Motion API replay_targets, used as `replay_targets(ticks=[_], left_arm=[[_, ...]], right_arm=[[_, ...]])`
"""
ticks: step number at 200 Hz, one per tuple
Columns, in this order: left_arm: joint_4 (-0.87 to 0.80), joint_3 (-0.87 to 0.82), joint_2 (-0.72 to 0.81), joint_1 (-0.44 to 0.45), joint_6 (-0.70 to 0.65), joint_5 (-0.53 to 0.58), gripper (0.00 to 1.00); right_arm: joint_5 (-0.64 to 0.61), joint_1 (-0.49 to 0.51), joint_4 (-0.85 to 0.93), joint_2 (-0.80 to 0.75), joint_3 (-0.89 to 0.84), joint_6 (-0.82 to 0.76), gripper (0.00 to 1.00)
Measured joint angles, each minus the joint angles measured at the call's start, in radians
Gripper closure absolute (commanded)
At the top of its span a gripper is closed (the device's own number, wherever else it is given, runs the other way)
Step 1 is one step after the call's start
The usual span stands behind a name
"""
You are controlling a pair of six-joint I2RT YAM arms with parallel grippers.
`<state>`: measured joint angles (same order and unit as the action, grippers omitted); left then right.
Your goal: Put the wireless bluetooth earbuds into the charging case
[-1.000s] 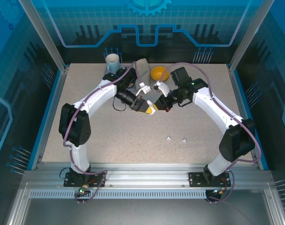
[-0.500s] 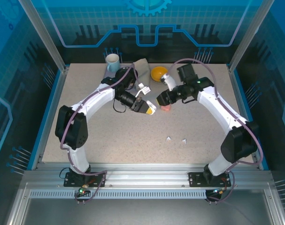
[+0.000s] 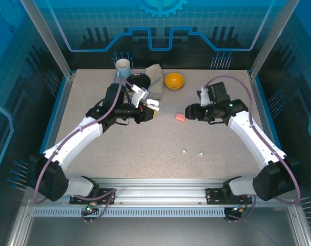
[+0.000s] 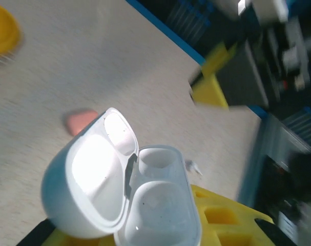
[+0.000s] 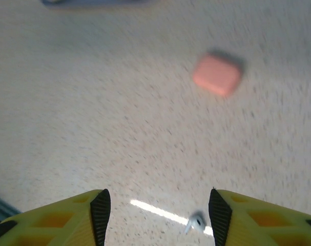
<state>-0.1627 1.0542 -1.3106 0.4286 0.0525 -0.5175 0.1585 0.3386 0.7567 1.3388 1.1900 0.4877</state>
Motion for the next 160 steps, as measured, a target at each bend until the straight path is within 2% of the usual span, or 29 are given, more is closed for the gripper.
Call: replay_targets(ticks=[30, 75, 114, 160], left_arm=[[0.289, -0.188, 0.104, 0.006, 0.021, 0.181, 1.00], [0.607, -0.349, 0.142, 0.038, 0.027, 0.314, 1.00], [0.764, -0.471, 0.175, 0.104, 0.023, 0.406, 1.00], [0.860, -0.567, 0.201, 0.141, 0.000, 0.477, 1.00]], right_arm=[[-0.133, 0.080, 0.026, 0.001, -0.109, 0.180, 0.43], [-0.300, 0.244, 0.059, 0.051, -0.151, 0.512, 0.41], [-0.393, 0.364, 0.071, 0.145, -0.149, 0.785, 0.42], [-0.416, 0.401, 0.118, 0.283, -0.107, 0.986, 0.42]])
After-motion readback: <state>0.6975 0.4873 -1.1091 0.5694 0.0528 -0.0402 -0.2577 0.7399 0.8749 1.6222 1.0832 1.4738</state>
